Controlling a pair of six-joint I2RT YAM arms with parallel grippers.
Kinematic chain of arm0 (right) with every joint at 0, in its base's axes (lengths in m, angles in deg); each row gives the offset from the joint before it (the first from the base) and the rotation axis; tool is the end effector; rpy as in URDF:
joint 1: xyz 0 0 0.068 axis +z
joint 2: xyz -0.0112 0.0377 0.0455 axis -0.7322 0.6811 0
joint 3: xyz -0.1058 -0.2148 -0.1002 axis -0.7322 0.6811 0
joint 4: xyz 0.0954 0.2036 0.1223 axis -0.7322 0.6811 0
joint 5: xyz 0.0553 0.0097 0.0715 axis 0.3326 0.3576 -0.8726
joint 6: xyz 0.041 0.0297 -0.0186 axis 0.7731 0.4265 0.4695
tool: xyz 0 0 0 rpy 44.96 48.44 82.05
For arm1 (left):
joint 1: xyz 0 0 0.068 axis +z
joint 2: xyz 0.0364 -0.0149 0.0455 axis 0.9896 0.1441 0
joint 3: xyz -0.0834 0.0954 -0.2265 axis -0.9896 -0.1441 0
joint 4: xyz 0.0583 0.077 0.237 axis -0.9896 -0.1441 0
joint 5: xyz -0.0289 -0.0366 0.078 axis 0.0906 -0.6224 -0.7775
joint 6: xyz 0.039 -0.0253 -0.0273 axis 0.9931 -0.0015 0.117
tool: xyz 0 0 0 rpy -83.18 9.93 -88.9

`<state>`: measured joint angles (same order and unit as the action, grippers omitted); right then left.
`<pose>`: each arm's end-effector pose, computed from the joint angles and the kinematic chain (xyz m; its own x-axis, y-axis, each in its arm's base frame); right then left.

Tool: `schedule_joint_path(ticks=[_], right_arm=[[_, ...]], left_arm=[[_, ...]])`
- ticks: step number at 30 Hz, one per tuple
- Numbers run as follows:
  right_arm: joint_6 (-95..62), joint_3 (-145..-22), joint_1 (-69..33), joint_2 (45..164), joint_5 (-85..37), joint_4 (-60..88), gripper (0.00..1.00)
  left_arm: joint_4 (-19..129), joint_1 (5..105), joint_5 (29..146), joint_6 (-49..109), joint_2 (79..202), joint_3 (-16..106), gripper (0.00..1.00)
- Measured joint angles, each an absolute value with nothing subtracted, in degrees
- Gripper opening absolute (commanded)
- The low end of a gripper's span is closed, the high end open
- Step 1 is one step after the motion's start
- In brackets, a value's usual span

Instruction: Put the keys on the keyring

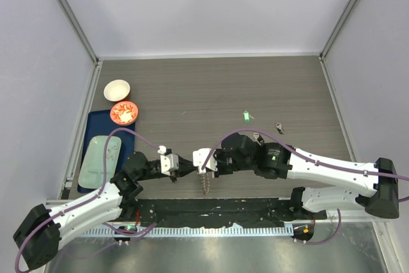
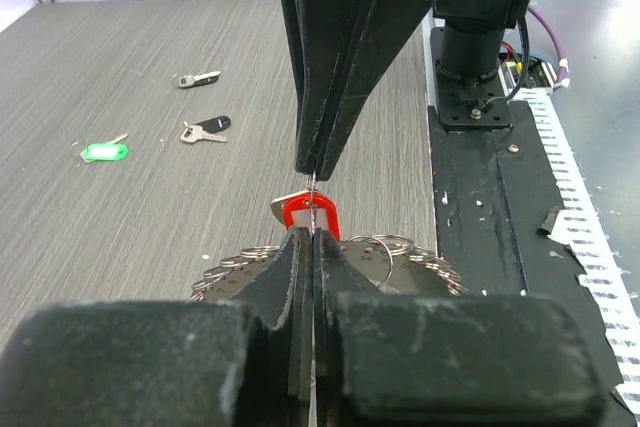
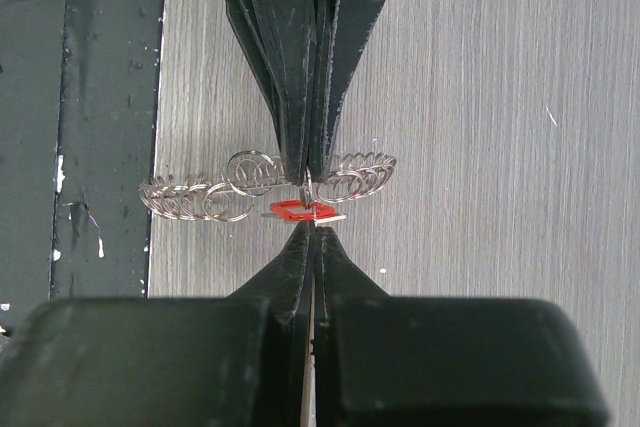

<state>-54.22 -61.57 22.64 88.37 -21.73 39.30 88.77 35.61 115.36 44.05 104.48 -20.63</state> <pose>0.0823 0.2330 0.2869 0.3152 -0.6216 -0.7171 -0.9313 -0.0575 -0.3596 0.0977 -0.1318 0.1970 0.0755 -0.0272 -0.9968 0.9879 0.1378 0.0711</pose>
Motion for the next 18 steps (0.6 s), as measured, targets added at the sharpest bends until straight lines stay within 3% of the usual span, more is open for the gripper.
schedule_joint_path(ticks=[18], right_arm=[[-53.5,-61.3,22.6,88.3,-21.0,39.3,0.01]], left_arm=[[89.1,35.6,115.3,43.7,105.3,-20.6,0.00]])
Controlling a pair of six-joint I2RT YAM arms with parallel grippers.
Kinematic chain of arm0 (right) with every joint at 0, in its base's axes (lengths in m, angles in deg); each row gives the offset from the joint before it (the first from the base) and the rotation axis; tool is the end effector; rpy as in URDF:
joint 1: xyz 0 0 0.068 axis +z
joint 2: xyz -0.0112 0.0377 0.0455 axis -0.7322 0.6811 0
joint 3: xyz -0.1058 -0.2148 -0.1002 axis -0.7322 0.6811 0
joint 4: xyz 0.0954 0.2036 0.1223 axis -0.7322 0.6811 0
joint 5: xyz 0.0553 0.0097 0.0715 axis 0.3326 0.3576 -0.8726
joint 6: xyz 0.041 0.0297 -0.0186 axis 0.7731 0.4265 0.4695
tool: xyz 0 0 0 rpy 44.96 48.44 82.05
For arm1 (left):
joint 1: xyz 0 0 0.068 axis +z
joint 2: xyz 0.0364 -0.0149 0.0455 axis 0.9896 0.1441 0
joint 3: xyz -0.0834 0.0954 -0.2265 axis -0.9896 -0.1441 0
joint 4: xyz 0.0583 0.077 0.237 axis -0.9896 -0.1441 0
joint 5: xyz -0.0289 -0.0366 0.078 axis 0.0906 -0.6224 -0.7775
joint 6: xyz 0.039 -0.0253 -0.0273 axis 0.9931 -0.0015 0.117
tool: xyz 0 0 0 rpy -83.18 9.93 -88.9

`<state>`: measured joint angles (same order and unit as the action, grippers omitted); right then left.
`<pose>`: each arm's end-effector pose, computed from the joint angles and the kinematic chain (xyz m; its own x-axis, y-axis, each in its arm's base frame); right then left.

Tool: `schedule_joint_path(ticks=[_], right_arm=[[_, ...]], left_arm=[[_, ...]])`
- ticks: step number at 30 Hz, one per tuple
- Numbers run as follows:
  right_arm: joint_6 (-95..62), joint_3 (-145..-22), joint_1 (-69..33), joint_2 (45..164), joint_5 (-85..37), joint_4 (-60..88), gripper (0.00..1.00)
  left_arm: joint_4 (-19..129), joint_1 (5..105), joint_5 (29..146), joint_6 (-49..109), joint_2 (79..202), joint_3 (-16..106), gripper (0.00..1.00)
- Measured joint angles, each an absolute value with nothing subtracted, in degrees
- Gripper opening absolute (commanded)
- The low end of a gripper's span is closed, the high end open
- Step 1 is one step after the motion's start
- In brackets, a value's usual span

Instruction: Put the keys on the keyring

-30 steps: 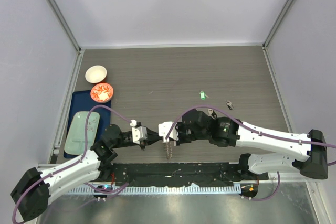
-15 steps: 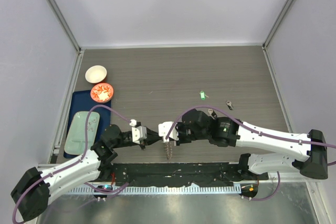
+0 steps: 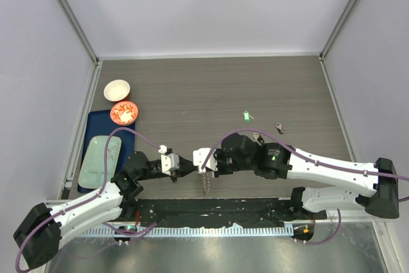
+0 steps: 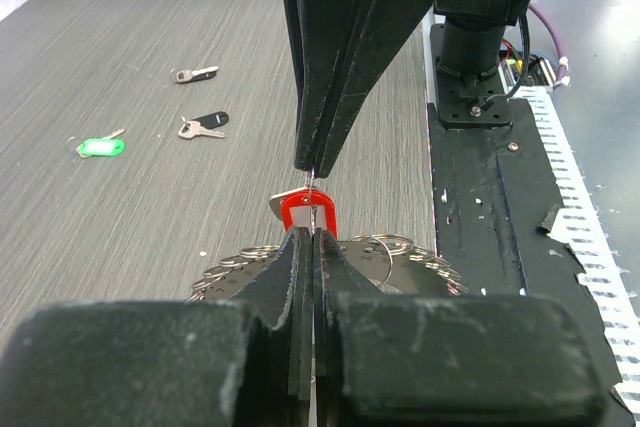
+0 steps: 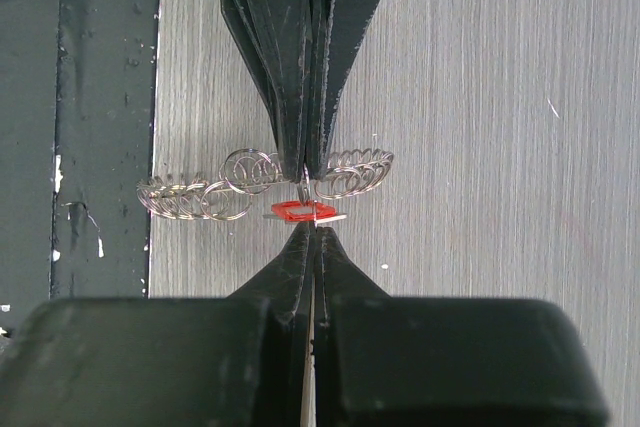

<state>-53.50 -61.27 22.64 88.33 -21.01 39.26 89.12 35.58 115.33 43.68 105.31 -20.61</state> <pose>0.0826 0.2325 0.2854 0.3014 -0.6298 -0.7159 -0.9337 -0.0425 -0.3556 0.0985 -0.1328 0.1957 0.0635 -0.0223 -0.9977 0.9887 0.1373 0.0599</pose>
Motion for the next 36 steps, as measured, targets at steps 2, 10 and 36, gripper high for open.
schedule_joint_path(ticks=[2,10,36], right_arm=[[-53.4,-61.3,22.6,88.3,-21.0,39.3,0.01],[-53.3,-60.9,22.6,88.3,-21.2,39.2,0.01],[-53.1,-60.4,22.7,87.1,-21.5,38.4,0.01]], left_arm=[[89.1,35.6,115.3,43.7,105.3,-20.6,0.00],[89.1,35.6,115.3,43.7,105.3,-20.6,0.00],[89.1,35.6,115.3,43.7,105.3,-20.6,0.00]])
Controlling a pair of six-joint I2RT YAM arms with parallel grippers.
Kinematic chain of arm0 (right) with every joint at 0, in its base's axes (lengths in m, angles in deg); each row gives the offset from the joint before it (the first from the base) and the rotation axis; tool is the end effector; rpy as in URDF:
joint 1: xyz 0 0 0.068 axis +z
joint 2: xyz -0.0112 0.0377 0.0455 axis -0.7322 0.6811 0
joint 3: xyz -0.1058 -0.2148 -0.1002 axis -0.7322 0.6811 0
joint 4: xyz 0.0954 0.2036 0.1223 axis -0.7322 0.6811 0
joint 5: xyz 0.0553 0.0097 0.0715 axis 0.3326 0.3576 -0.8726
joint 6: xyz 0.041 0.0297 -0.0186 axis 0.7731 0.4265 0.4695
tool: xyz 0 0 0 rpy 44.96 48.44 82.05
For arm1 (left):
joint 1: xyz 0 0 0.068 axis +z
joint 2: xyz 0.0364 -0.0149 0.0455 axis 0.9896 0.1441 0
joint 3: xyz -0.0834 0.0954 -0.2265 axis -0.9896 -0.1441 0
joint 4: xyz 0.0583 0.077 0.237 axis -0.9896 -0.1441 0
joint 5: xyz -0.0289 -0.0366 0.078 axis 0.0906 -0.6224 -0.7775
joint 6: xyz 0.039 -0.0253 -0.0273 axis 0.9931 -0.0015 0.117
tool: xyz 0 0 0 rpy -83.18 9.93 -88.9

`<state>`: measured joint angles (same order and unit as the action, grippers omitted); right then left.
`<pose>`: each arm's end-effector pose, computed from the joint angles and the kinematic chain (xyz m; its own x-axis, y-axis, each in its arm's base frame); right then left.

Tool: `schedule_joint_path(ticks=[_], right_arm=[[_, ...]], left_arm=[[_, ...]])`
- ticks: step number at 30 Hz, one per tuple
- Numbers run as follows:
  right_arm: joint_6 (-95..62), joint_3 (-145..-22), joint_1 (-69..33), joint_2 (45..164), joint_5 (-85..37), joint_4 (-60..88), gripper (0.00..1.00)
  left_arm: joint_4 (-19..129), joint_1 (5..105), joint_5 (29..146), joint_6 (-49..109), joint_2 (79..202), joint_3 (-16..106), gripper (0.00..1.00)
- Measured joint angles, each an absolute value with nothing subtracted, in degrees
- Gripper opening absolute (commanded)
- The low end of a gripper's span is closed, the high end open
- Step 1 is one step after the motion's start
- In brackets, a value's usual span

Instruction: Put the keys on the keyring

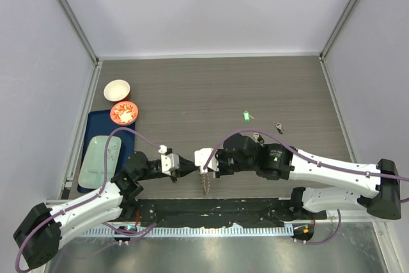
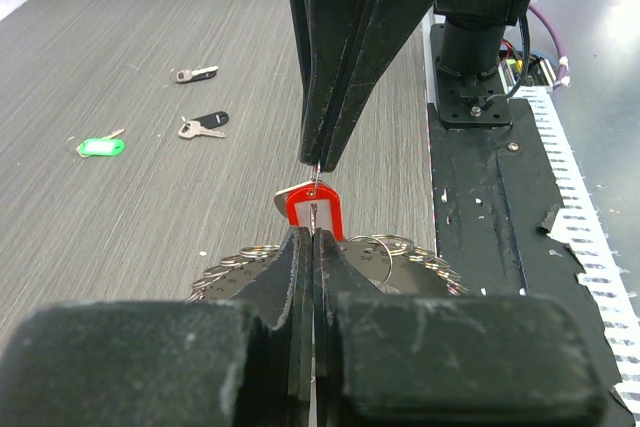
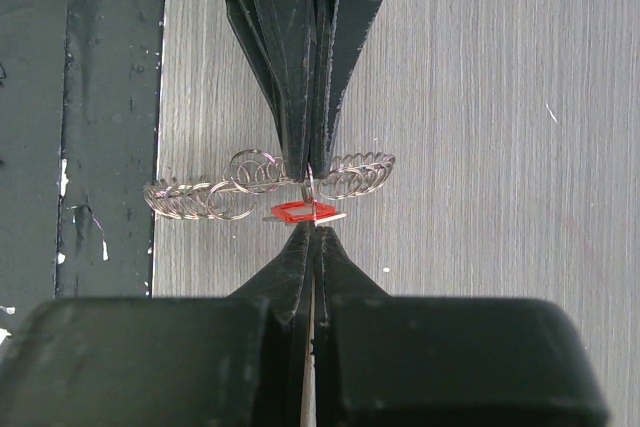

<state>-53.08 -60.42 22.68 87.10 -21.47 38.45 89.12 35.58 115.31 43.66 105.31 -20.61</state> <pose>0.0810 0.2293 0.2865 0.3009 -0.6126 -0.7308 -0.9346 -0.0371 -0.3537 0.0985 -0.1328 0.1957 0.0632 -0.0224 -0.9978 0.9887 0.1376 0.0595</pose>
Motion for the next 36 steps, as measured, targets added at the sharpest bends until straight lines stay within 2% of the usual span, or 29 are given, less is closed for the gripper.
schedule_joint_path(ticks=[36], right_arm=[[-52.9,-60.4,22.7,87.9,-21.9,38.4,0.01]], left_arm=[[89.4,35.6,115.4,43.5,106.0,-20.6,0.00]])
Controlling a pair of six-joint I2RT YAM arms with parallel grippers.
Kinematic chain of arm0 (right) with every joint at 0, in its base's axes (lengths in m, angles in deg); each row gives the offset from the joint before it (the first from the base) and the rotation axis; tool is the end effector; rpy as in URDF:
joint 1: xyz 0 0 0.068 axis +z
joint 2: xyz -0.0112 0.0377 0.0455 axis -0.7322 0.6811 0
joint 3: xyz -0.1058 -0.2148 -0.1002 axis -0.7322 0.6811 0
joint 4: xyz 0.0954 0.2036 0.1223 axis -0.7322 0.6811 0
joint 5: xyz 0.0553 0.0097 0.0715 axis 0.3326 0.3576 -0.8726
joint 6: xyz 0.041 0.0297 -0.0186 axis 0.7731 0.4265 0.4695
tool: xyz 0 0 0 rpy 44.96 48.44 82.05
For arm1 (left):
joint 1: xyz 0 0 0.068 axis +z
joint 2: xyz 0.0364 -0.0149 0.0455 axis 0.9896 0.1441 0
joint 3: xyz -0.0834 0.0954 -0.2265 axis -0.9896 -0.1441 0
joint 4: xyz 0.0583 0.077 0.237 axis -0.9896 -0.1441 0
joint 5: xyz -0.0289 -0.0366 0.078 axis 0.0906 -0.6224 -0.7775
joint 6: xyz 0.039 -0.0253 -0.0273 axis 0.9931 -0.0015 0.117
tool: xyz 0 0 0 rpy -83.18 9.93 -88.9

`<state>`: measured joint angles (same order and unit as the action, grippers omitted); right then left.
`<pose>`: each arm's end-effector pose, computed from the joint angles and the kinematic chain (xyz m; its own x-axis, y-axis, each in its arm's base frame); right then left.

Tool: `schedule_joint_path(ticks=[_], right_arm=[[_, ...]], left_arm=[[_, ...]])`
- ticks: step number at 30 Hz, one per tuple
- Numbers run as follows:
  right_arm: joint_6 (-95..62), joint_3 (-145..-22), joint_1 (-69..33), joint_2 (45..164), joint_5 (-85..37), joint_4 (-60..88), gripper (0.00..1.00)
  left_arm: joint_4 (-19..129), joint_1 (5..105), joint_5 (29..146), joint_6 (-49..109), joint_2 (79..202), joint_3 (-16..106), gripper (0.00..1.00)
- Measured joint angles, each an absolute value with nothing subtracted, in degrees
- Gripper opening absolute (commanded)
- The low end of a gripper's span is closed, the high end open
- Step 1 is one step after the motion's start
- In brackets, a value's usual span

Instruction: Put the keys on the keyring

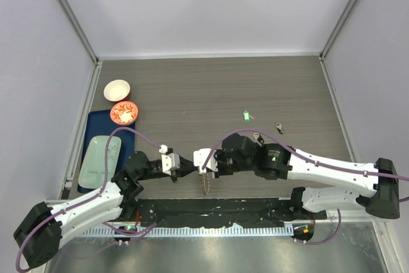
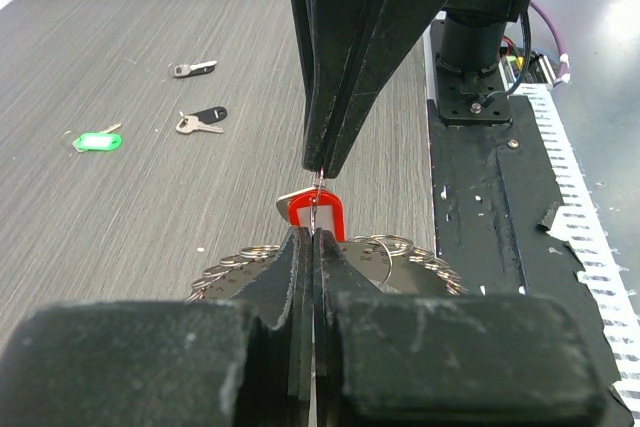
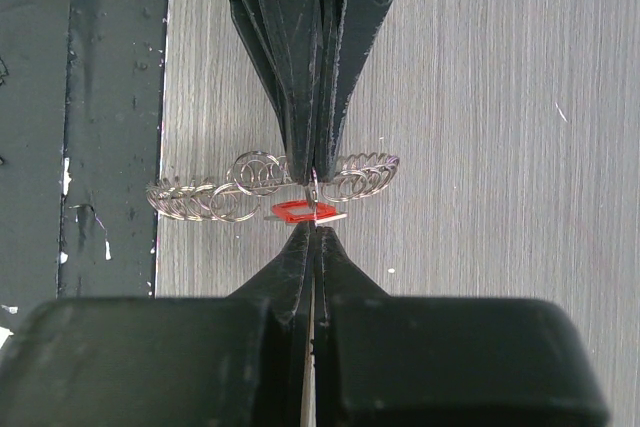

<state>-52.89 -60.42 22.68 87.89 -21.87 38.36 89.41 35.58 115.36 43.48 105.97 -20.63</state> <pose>0.0816 0.2317 0.2836 0.2954 -0.6184 -0.7282 -0.9382 -0.0439 -0.3433 0.0991 -0.1334 0.1944 0.0554 -0.0179 -0.9983 0.9893 0.1364 0.0524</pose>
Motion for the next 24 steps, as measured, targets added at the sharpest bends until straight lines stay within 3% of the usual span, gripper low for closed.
schedule_joint_path(ticks=[24], right_arm=[[-52.9,-60.4,22.7,88.9,-21.9,38.6,0.01]], left_arm=[[89.8,34.6,115.2,42.8,106.7,-20.6,0.00]])
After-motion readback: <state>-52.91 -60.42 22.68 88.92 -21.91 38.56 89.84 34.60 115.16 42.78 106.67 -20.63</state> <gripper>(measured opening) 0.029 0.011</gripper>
